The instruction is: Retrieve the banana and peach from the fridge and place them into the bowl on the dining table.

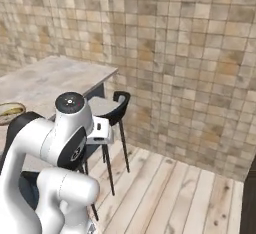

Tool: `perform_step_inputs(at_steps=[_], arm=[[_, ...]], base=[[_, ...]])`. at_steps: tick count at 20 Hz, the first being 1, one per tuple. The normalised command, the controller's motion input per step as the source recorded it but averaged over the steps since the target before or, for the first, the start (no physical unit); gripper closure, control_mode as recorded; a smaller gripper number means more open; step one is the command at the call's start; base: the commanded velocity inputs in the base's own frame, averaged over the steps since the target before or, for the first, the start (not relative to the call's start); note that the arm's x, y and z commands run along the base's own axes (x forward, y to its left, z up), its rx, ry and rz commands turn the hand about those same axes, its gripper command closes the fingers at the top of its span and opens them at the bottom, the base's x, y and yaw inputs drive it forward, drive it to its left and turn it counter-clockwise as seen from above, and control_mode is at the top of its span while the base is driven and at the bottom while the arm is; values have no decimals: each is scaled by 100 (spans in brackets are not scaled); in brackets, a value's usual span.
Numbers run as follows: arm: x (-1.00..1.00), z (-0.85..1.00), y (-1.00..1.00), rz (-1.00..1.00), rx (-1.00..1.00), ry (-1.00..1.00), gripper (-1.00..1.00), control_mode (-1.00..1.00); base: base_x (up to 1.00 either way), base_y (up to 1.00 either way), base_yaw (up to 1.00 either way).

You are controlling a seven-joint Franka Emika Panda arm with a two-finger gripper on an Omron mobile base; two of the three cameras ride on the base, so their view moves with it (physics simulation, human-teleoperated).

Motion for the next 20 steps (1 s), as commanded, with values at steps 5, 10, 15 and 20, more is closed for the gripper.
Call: perform_step_inputs(at_steps=[5,10,15,20], arm=[[0,0,0,0,0,0,100,100],[0,0,0,0,0,0,100,100],[0,0,0,0,0,0,100,100],[0,0,0,0,0,0,100,100]], base=[[25,0,61],[89,0,58],[100,-12,57],[100,-30,59]])
